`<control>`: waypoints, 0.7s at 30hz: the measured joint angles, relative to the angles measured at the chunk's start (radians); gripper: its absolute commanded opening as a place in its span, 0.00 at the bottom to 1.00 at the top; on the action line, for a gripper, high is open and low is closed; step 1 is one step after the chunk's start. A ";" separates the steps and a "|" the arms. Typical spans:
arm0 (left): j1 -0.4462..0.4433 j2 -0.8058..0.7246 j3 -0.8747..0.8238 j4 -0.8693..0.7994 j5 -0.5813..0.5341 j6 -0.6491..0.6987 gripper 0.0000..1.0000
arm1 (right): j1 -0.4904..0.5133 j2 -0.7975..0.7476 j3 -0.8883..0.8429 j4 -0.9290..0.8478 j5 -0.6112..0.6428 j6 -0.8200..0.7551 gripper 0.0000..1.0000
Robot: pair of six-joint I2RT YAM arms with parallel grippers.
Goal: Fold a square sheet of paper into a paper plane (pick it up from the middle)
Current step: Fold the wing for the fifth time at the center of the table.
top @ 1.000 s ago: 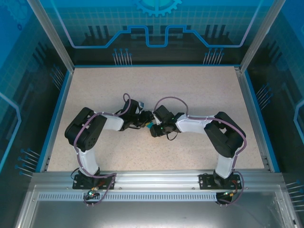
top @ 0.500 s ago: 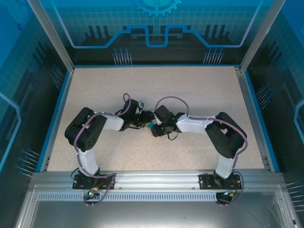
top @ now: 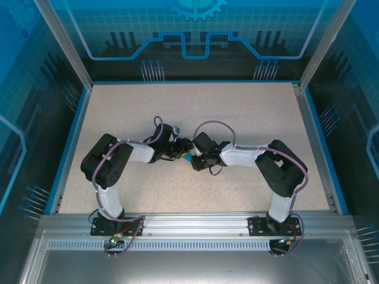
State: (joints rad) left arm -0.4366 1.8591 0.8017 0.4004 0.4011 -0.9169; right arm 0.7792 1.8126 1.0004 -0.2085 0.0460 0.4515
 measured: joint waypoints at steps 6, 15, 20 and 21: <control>0.001 -0.003 0.003 -0.009 0.000 0.007 0.40 | -0.008 -0.007 -0.026 0.042 -0.021 0.013 0.17; 0.010 -0.024 0.010 -0.069 0.000 0.038 0.43 | -0.085 -0.029 -0.133 0.218 -0.203 0.081 0.15; 0.011 -0.029 0.016 -0.092 0.000 0.055 0.45 | -0.103 -0.032 -0.161 0.270 -0.247 0.107 0.12; 0.011 -0.030 0.016 -0.094 0.000 0.056 0.46 | -0.103 -0.032 -0.164 0.276 -0.253 0.111 0.12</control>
State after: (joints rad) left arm -0.4259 1.8294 0.8173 0.3061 0.4015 -0.8612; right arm 0.6762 1.7802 0.8364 0.0677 -0.2070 0.5625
